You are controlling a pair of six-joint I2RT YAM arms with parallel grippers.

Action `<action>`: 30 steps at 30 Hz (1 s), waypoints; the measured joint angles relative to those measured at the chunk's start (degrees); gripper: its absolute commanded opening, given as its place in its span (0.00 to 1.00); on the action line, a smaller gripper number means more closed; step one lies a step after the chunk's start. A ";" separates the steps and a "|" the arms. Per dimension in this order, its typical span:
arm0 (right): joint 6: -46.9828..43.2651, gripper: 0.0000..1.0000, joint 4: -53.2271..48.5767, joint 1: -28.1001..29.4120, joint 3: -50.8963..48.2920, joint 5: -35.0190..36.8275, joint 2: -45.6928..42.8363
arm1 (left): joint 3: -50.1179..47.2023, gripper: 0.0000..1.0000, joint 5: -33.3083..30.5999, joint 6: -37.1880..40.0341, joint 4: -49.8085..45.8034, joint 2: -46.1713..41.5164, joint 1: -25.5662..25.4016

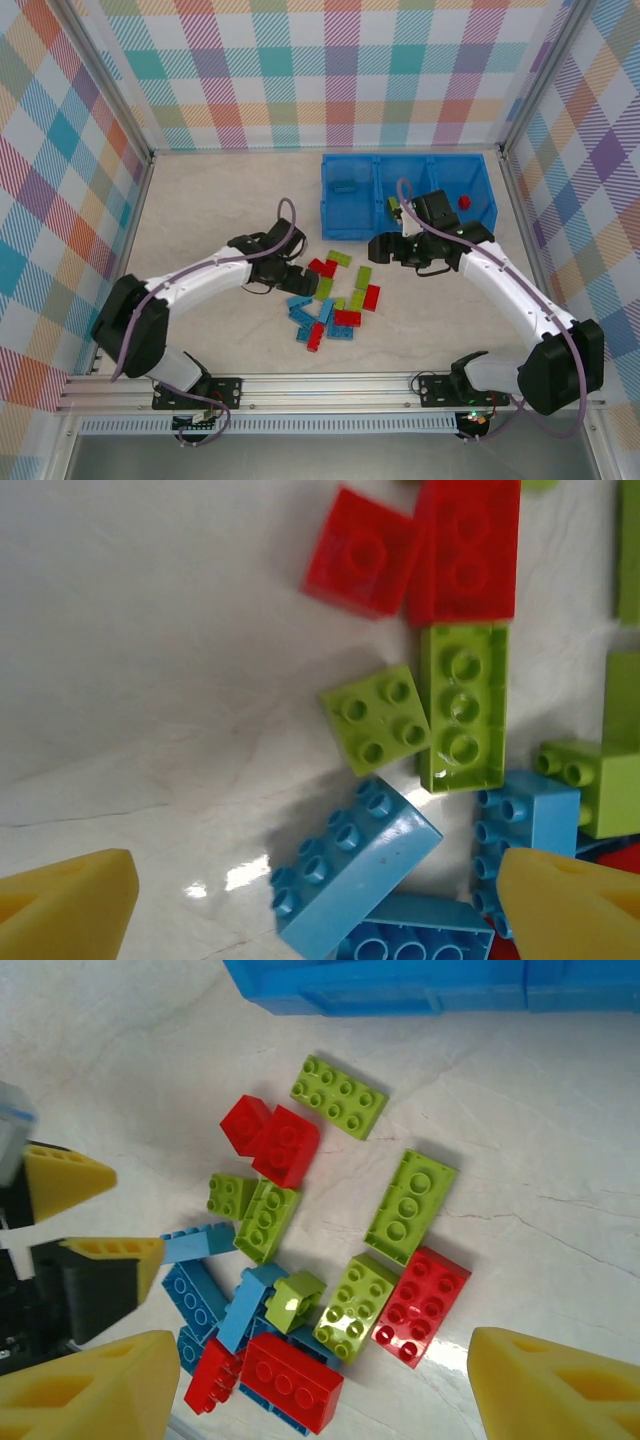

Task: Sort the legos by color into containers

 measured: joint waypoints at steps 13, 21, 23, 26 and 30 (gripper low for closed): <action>-0.92 0.79 -0.70 -0.04 0.13 1.95 -0.22 | 1.73 0.64 1.75 2.80 -0.04 9.35 -3.23; -1.29 0.80 -2.36 -0.04 0.15 1.27 -1.07 | 2.23 0.41 -4.98 3.08 -1.86 9.84 -3.34; -1.77 0.80 -3.19 -0.04 0.46 -0.09 -1.07 | 2.19 0.39 -6.27 2.78 -1.86 9.84 -3.34; -2.82 0.80 -4.31 -0.02 1.66 -2.80 -0.94 | 1.81 0.28 -7.69 1.64 -1.73 9.84 -3.34; -3.87 0.80 -5.25 0.15 3.04 -6.56 -0.42 | 1.66 0.20 -9.46 0.33 -1.62 9.51 -3.39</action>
